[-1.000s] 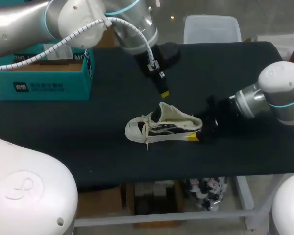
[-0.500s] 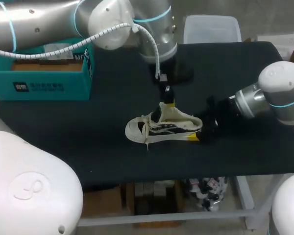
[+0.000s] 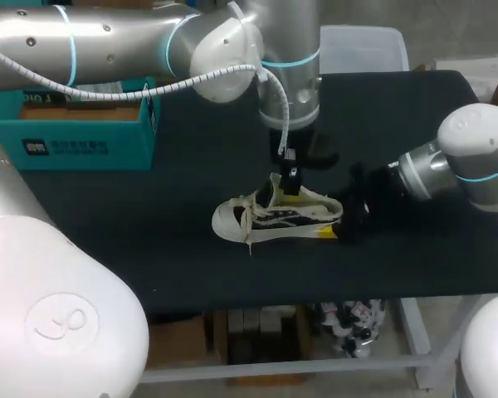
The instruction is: Open the shoe tongue, take the insole out of the shoe, put the insole back into the shoe, and pack the shoe into the shoebox
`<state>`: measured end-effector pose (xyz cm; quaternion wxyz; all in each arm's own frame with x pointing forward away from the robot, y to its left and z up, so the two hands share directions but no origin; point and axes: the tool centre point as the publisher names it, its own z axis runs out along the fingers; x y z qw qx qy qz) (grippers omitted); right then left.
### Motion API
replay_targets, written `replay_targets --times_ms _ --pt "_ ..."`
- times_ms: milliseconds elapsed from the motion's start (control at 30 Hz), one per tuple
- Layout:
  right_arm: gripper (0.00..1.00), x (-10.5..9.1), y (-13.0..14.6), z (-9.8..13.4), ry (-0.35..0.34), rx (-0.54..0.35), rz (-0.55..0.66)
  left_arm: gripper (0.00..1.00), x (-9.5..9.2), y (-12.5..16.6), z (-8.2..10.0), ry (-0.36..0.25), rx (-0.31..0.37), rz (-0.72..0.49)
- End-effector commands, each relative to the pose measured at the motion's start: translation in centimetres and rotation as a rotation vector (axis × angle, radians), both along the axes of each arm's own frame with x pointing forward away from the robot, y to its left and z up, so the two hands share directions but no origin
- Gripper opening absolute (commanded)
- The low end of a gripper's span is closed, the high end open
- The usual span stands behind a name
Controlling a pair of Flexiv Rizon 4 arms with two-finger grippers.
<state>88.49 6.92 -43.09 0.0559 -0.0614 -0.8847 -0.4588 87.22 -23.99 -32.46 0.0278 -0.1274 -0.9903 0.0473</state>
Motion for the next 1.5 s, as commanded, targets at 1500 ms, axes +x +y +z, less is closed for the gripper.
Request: replay_targets --times_ms 1500 --pt "0.00 0.0 -0.5 -0.7 0.003 0.004 0.003 0.00 -2.3 1.5 -9.4 0.130 0.082 0.095"
